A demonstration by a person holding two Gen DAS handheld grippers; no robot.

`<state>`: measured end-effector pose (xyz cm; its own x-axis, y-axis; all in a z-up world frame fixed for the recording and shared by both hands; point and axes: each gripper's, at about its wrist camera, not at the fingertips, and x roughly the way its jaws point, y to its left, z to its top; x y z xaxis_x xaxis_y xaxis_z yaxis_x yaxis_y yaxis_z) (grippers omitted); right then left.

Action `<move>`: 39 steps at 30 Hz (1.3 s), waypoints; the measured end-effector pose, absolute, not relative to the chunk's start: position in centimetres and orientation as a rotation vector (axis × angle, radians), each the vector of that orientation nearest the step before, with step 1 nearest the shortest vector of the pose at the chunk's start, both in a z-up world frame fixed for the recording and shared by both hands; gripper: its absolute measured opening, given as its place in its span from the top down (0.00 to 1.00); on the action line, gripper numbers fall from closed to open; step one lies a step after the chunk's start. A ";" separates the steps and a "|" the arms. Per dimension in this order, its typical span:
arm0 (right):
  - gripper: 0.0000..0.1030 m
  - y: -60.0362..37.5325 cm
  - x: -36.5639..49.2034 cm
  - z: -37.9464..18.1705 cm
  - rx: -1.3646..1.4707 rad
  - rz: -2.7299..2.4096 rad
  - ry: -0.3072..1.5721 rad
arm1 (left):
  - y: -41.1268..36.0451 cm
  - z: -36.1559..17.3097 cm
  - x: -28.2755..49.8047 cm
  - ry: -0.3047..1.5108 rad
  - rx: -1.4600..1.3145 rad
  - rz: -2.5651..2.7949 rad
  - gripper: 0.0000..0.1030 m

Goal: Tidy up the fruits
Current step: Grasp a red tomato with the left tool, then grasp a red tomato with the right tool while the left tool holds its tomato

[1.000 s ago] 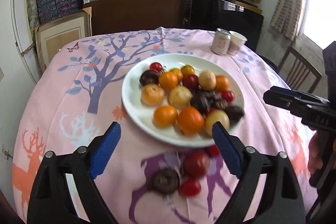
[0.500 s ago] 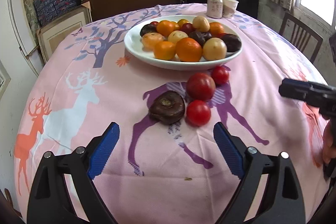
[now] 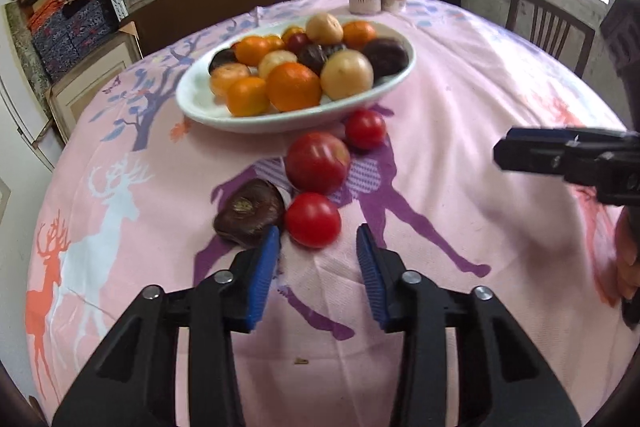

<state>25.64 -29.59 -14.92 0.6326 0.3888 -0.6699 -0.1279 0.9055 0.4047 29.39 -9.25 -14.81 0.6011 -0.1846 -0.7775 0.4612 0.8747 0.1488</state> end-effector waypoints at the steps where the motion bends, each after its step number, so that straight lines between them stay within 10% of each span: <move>1: 0.41 -29.6 25.6 -14.9 0.339 0.304 0.837 | -9.3 -14.9 29.6 0.853 0.350 -0.383 0.61; 39: 0.41 -27.9 27.5 -13.5 0.314 0.341 0.856 | -4.6 -11.4 28.6 0.711 0.087 -0.415 0.72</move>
